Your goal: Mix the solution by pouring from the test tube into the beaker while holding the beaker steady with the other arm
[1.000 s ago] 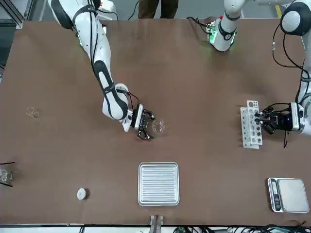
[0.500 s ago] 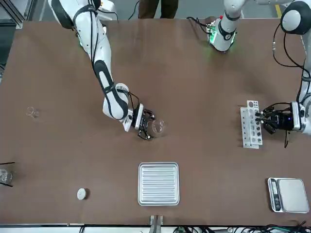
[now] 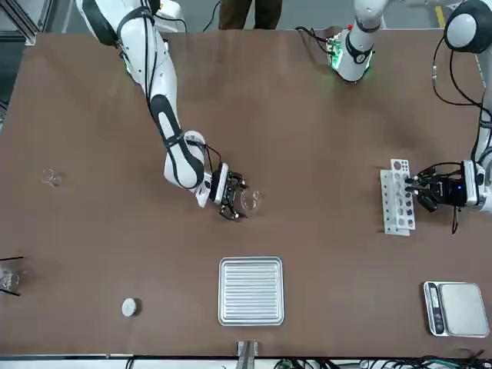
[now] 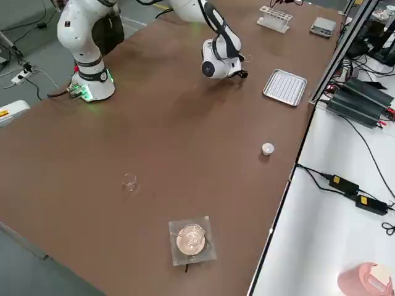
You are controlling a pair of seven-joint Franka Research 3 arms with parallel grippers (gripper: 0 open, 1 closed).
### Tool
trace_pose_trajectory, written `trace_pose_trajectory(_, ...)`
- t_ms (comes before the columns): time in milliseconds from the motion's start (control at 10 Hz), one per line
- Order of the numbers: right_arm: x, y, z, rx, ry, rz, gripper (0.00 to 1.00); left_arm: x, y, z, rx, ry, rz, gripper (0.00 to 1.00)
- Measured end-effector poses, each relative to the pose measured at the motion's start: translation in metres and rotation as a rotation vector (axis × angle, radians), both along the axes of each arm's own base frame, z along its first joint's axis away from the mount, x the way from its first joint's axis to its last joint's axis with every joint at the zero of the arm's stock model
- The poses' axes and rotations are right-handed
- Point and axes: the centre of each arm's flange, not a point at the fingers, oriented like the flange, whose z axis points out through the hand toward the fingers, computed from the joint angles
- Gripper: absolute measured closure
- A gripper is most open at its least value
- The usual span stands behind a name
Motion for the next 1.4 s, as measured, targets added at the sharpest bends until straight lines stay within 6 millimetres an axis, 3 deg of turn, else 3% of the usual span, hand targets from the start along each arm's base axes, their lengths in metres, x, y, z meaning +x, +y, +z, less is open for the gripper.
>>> trace_pose_trajectory(1400, 0.0, 0.013, -0.004, 0.011, -0.001, -0.006, 0.0, 0.002, -0.006, 0.027, 0.013, -0.006, -0.015, 0.78)
